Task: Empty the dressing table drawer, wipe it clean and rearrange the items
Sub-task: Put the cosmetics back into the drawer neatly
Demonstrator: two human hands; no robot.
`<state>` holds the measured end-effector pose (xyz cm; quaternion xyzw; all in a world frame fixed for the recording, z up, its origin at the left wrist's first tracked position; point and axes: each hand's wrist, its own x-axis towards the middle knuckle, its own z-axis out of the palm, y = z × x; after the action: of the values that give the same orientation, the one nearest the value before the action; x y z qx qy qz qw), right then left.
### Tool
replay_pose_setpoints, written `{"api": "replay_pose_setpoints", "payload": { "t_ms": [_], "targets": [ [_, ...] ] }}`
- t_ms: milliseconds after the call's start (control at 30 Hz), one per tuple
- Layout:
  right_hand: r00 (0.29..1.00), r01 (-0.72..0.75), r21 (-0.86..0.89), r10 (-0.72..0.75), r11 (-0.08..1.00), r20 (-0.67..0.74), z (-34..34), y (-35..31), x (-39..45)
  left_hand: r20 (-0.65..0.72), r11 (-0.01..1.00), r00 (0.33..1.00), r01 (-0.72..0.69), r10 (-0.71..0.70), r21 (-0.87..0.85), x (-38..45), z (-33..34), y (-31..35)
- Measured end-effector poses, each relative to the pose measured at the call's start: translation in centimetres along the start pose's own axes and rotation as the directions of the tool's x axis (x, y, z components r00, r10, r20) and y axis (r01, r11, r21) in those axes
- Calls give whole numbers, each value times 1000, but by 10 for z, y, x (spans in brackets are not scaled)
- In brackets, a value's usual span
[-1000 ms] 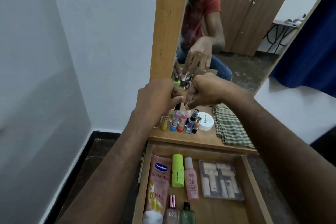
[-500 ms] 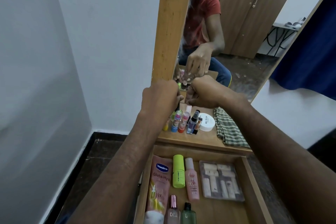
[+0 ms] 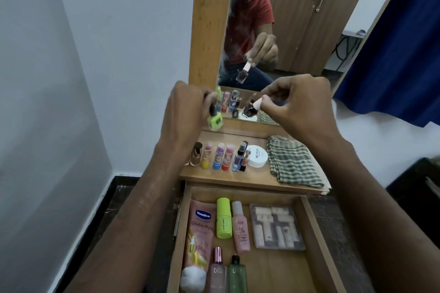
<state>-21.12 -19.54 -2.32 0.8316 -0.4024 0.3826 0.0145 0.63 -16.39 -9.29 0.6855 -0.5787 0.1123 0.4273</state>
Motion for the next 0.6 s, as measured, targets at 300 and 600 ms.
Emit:
{"api": "replay_pose_setpoints", "payload": {
  "t_ms": [300,600],
  "targets": [
    [887,-277,-38,271,960,375,-39,17,-135,262,940,936,-151,235,-305,-79,-47,89],
    [699,-299,-239,382,924,604,-26,69,-214,543,899,743,-182,390,-397,-185,24,88]
  ]
}}
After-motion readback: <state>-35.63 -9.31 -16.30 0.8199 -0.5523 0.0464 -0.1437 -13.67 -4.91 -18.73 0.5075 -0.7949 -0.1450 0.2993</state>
